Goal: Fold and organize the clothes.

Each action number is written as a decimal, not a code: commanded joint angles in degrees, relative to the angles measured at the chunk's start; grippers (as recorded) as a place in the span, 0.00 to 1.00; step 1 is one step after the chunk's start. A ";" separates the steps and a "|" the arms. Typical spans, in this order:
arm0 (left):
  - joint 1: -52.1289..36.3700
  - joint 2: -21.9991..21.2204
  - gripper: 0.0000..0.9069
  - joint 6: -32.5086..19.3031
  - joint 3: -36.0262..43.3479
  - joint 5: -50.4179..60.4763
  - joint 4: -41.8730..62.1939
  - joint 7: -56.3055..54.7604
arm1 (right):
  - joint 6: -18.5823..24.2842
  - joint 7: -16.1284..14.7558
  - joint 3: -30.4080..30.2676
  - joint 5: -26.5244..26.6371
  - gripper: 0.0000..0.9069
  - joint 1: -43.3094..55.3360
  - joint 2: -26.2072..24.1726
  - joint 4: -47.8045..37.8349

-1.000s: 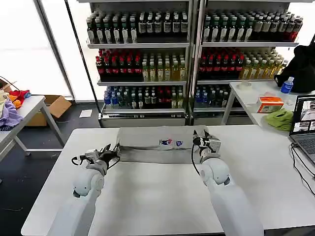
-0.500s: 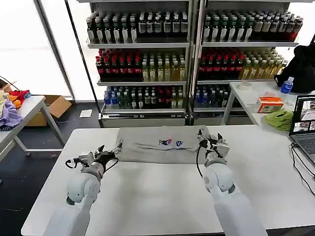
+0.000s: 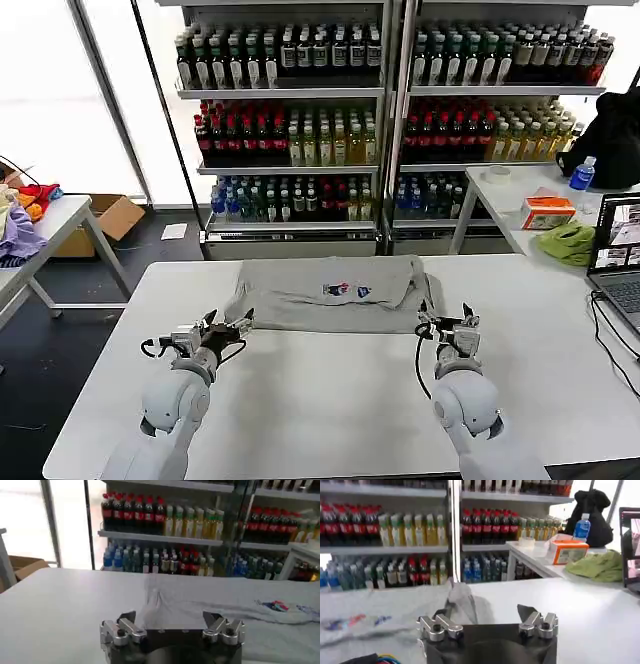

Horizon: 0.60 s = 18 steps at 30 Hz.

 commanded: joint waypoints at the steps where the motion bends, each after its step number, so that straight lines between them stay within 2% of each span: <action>1: -1.80 1.52 1.00 0.35 1.87 2.20 2.14 0.40 | -3.26 -0.77 0.21 -1.80 1.00 -2.22 -2.04 -0.94; 18: -6.52 2.99 1.00 0.47 2.62 1.22 9.60 0.36 | -3.26 -0.84 -0.26 0.65 1.00 2.40 -0.61 -5.86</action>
